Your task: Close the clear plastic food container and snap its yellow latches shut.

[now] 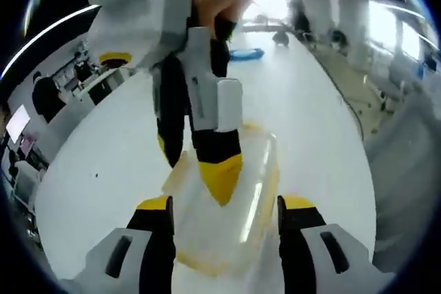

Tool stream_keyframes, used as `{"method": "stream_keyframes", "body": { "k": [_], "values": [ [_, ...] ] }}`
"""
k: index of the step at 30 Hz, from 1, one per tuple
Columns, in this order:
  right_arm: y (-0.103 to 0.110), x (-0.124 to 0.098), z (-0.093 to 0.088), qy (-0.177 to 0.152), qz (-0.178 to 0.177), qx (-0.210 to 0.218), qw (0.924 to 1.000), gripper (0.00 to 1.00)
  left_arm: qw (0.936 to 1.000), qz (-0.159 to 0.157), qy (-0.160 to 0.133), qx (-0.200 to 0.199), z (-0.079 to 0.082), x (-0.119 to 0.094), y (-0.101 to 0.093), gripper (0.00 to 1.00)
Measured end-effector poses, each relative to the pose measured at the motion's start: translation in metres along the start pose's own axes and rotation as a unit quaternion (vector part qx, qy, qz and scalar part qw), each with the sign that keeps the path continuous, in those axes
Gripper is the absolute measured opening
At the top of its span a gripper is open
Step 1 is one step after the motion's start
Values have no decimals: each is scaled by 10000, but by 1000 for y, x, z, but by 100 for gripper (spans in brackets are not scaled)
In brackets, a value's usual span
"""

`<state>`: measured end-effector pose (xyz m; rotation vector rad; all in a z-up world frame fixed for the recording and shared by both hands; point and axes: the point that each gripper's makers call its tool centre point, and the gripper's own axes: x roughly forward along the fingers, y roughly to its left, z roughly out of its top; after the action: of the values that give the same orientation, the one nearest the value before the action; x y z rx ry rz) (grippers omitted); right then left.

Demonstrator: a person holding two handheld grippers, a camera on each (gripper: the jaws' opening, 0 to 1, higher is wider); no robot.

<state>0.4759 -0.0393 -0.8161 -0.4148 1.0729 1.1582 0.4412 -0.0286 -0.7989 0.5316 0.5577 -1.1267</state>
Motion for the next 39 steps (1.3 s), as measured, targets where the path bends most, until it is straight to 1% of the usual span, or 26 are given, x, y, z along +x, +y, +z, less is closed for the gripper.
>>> {"method": "stream_keyframes", "body": {
  "k": [1,3,4,5,6,7,9,10,11,12,14,15,16,17,19,21,24,25,27,29,30,31,33,34,36,39],
  "values": [
    [0,-1,0,-45,-40,5,10000,53,10000,65,15,-61,-1,-1,3,58],
    [-4,-4,-2,-118,-165,191,9996,53,9998,179,32,18,-3,-4,7,57],
    [-5,-6,-2,-160,-184,219,9995,53,9997,224,35,-46,-3,-5,9,57],
    [-6,-9,0,-246,-229,327,9989,53,9991,304,2,-300,-4,-6,12,56],
    [-5,-10,0,-280,-241,406,9985,53,9984,325,-29,-460,-4,-7,14,56],
    [-4,-13,-1,-302,-256,452,9982,54,9977,363,-42,-577,-6,-8,16,56],
    [-3,-16,-3,-332,-297,588,9973,54,9968,446,-19,-658,-8,-10,20,56],
    [-2,-18,-4,-407,-338,630,9966,54,9957,461,-19,-808,-11,-11,21,56],
    [-1,-19,-4,-459,-345,651,9962,54,9935,329,14,-1089,-15,-12,16,55],
    [0,-21,-5,-537,-391,796,9946,54,9924,294,27,-1197,-17,-12,15,55],
    [0,-23,-9,-608,-479,926,9927,54,9916,395,30,-1235,-22,-15,17,55],
    [-2,-24,-12,-647,-560,1005,9912,54,9904,439,40,-1310,-25,-16,18,55],
    [-4,-26,-14,-714,-645,1057,9897,54,9892,476,-74,-1383,-23,-19,19,54],
    [-6,-27,-17,-725,-717,1106,9886,54,9881,521,-44,-1448,-24,-20,19,53],
    [-13,-30,-23,-772,-992,1155,9853,53,9862,587,-2,-1548,-26,-21,23,52],
    [-18,-32,-31,-719,-1142,1256,9829,53,9842,638,-31,-1654,-27,-22,26,52],
    [-18,-35,-36,-781,-1166,1418,9799,53,9801,787,-29,-1819,-30,-24,32,51],
    [-18,-36,-38,-814,-1182,1533,9777,53,9787,819,-34,-1883,-31,-25,34,51],
    [-17,-38,-40,-847,-1206,1544,9770,53,9767,830,-43,-1979,-32,-25,35,50],
    [-16,-40,-41,-923,-1332,1603,9737,53,9747,844,-30,-2069,-34,-25,35,50],
    [-16,-42,-41,-1045,-1432,1576,9715,53,9735,839,-53,-2125,-35,-24,34,50],
    [-12,-42,-44,-1031,-1423,1569,9719,52,9712,875,-104,-2215,-36,-24,34,48],
    [-11,-43,-50,-1088,-1508,1651,9686,52,9649,892,-195,-2463,-38,-24,31,48],
    [-10,-44,-54,-1138,-1535,1754,9658,52,9632,905,-226,-2523,-38,-24,31,48],
    [-9,-46,-60,-1172,-1568,1844,9632,52,9601,908,-247,-2634,-40,-24,30,47],
    [-5,-46,-68,-1151,-1539,1899,9628,51,9565,886,-262,-2768,-40,-24,29,47]
  ]
}}
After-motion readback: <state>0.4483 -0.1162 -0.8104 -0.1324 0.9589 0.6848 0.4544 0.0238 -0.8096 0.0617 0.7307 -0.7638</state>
